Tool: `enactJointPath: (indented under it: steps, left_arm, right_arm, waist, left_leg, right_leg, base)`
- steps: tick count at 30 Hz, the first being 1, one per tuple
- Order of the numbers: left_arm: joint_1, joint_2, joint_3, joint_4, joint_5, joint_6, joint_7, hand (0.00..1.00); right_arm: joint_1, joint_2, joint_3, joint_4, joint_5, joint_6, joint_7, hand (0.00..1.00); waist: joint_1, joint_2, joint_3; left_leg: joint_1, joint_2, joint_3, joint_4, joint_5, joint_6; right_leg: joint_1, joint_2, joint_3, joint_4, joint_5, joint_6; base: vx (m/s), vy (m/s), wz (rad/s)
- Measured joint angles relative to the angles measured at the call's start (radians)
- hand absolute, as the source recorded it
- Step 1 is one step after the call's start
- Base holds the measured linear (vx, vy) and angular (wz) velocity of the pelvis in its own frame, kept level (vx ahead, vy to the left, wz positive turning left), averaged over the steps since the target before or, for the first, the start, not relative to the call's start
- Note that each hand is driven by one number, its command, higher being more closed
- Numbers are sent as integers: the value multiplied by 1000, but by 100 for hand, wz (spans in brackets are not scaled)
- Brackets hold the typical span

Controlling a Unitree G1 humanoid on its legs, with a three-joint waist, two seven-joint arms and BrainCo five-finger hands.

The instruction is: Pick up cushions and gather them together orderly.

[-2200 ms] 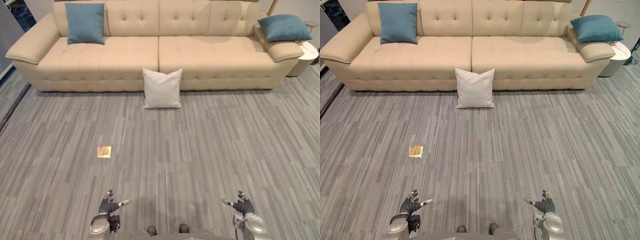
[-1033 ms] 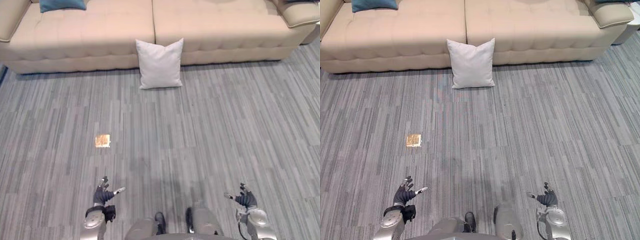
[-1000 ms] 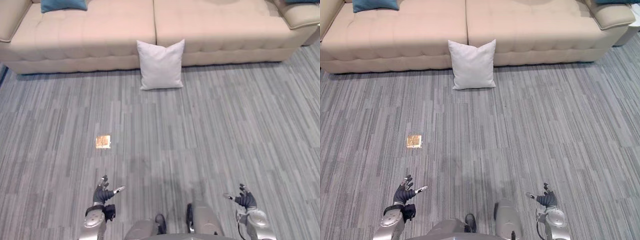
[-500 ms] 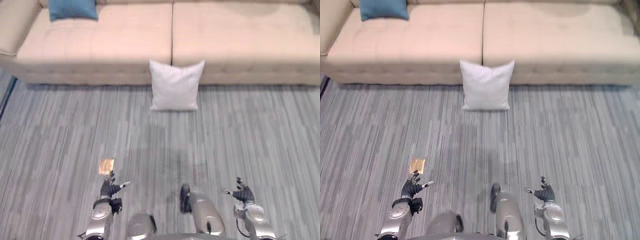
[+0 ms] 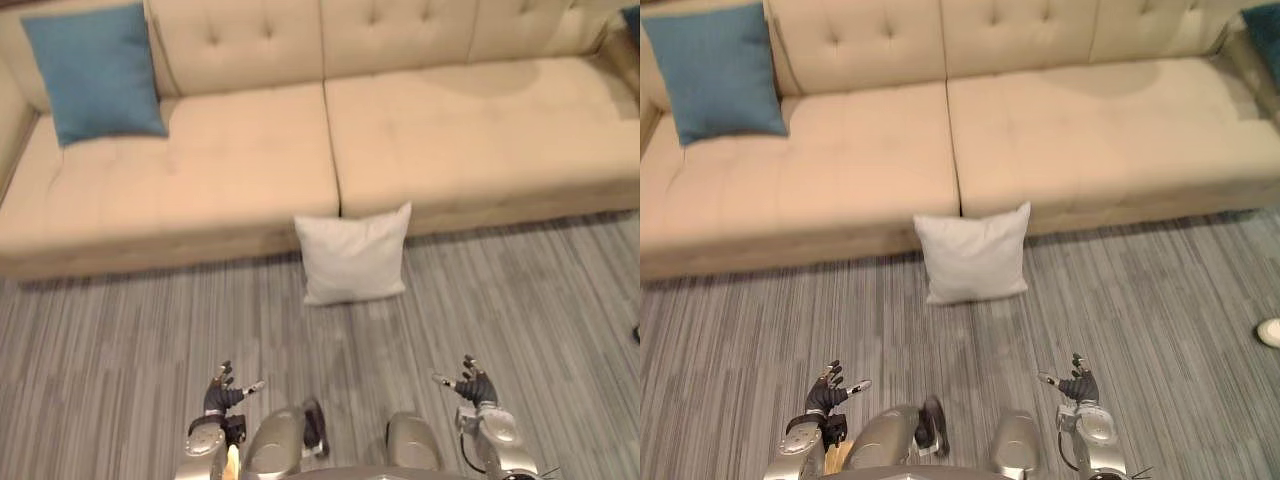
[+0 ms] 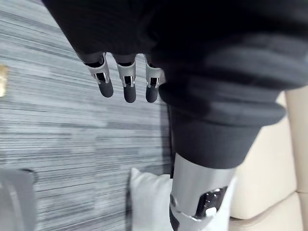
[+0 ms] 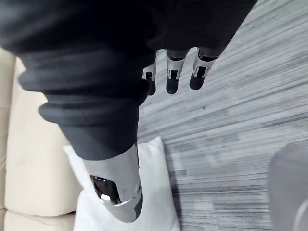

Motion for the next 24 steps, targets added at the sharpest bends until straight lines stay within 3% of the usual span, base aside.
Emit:
enactJointPath:
  steps: [1, 2, 3, 4, 5, 6, 7, 8, 11, 14, 15, 16, 17, 20, 24]
  left_arm:
    - [-6, 0, 0, 2, 0, 0, 0, 0]
    - [-19, 1, -1, 4, 0, -1, 3, 0]
    - [-18, 3, -2, 4, 0, -1, 4, 0]
    - [-12, -1, -1, 14, 0, -1, 4, 0]
    - [-21, -22, 1, 30, 0, 0, 10, 0]
    - [-25, -23, 1, 31, 0, 0, 10, 0]
    - [-31, -32, 1, 29, 0, -2, 11, 0]
    - [-33, -39, 1, 31, 0, -4, 11, 0]
    - [-32, -58, 1, 40, 0, -4, 11, 0]
    - [-30, -79, 0, 41, 0, -7, 11, 0]
    - [-30, -78, 0, 44, 0, -7, 11, 0]
    - [-28, -78, -1, 44, 0, -7, 11, 0]
    - [-36, -67, -2, 54, 0, -7, 11, 0]
    - [-35, -54, 0, 51, -1, -8, 12, 0]
    - [-63, -18, 3, 51, -2, -9, 18, 0]
  right_arm:
    - [1, -3, 0, 0, 0, 0, 0, 0]
    - [16, -14, 0, 1, 0, 2, 0, 0]
    - [29, -15, -1, 1, 0, 2, 0, 0]
    - [67, -21, -2, 3, -1, 2, 0, 0]
    - [48, -36, -8, 23, -2, 17, 0, 0]
    - [47, -36, -11, 20, -2, 17, 0, 0]
    - [46, -38, -25, 15, -2, 17, 1, 0]
    - [44, -44, -23, 12, 0, 17, -1, 0]
    - [45, -43, -28, 10, 2, 17, -4, 0]
    - [25, -39, -51, -1, 4, 7, -9, 0]
    - [17, -34, -61, -5, 5, 1, -9, 0]
    - [19, -35, -64, -5, 6, -2, -9, 0]
    - [21, -25, -68, 1, 6, 0, -10, 0]
    - [18, -25, -66, -1, 9, -1, -15, 0]
    - [-31, -21, -56, 1, 9, -2, -34, 0]
  waist:
    - [-4, 1, 1]
    - [-15, -5, -3]
    - [-20, -15, -8]
    - [-29, -22, -10]
    - [-24, 14, -15]
    - [-24, 11, -17]
    - [-22, 9, -17]
    - [-21, 7, -13]
    - [-9, 8, -7]
    - [19, 11, -9]
    - [24, 17, -10]
    - [23, 29, -13]
    - [21, 28, -15]
    - [23, 17, -19]
    - [26, 16, 9]
  left_leg:
    - [19, 5, -3, -14, 1, -1]
    - [54, 18, -25, -26, 1, -37]
    - [68, 14, -36, -27, -1, -73]
    - [98, 14, -72, -16, -26, -121]
    - [94, 58, -90, 23, -10, -179]
    - [77, 58, -106, 60, 18, -219]
    - [22, 60, -131, 180, 86, -245]
    - [-55, 86, -144, 341, 137, -247]
    - [-134, 133, -114, 487, 90, -216]
    - [-216, 124, -79, 345, 72, -185]
    - [-231, 107, -78, 154, 115, -195]
    - [-234, 104, -80, 72, 184, -189]
    - [-225, 95, -76, 21, 177, -158]
    - [-227, 54, -66, -47, 179, -154]
    - [-282, 39, -47, -38, 182, -150]
  right_leg:
    - [-25, 17, -3, -77, 6, 3]
    - [-51, 66, 15, -362, 99, 13]
    - [-47, 75, 33, -463, 173, 6]
    - [-36, 83, 69, -507, 359, -50]
    - [-47, 100, 30, -434, 329, -80]
    - [-43, 95, 27, -418, 299, -78]
    - [-21, 82, 18, -418, 261, -84]
    - [33, 79, 15, -461, 241, -86]
    - [172, 86, -13, -551, 239, -90]
    - [236, 84, -4, -605, 239, -89]
    - [237, 86, 2, -605, 229, -70]
    - [239, 95, 4, -606, 221, -56]
    - [240, 101, 17, -616, 211, -33]
    - [206, 71, 41, -643, 227, -8]
    - [139, 63, 61, -631, 234, 2]
  base:
    - [626, -136, 34]
    - [650, -169, 44]
    - [579, -204, 77]
    - [567, -167, 45]
    - [550, -168, 41]
    - [521, -163, 18]
    - [500, -220, 35]
    - [475, -219, 27]
    - [367, -126, 16]
    - [278, 28, -18]
    - [176, 106, -30]
    - [192, 150, -22]
    - [147, 133, -2]
    - [87, 120, -11]
    - [12, 66, -14]
